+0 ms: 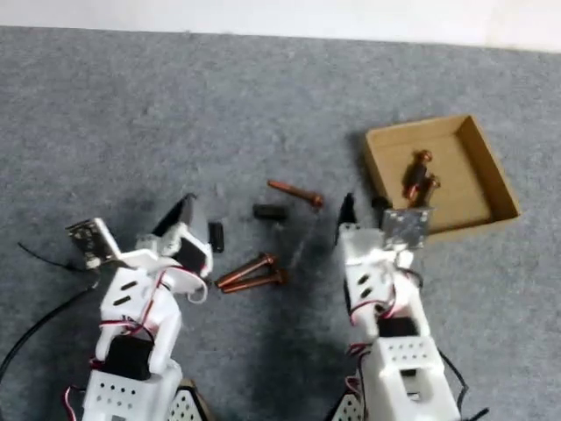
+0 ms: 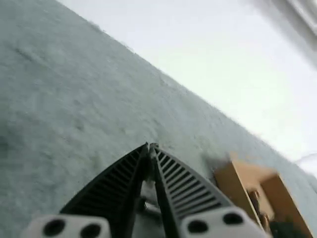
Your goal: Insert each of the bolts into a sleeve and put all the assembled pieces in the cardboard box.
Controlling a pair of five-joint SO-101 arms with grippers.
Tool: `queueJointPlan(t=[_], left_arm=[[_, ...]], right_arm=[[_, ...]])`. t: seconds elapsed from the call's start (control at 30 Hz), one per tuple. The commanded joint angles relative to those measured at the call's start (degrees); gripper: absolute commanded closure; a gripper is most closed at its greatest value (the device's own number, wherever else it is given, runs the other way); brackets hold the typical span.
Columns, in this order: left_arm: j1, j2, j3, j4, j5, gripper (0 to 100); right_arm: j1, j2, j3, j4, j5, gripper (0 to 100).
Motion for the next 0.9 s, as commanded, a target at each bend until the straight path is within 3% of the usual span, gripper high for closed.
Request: queueJointPlan(t=[0.0, 0.17, 0.43, 0.63, 0.73, 0.87], left_arm=[[-3.9, -0.7, 1.3, -2.5, 3.2, 98], [-4.8, -0.7, 1.2, -2.5, 4.2, 98], [-5.0, -0.7, 1.2, -2.5, 4.2, 98], [-6.7, -0.7, 1.0, -2.5, 4.4, 98], [-7.1, -0.7, 1.0, -2.5, 4.4, 98], [-7.1, -0.7, 1.0, -2.5, 4.4, 98]], right_arm=[[-4.6, -8.0, -1.5, 12.1, 1.1, 86.8], [-11.5, -12.3, -3.7, 22.6, 1.5, 86.8], [-15.7, -12.1, -9.8, 32.5, 1.5, 86.8], [-23.1, -11.6, -14.6, 35.9, 4.0, 86.8], [-28.1, -6.7, -18.6, 35.9, 6.7, 86.8], [-31.0, 6.5, -26.9, 35.9, 3.3, 86.8]])
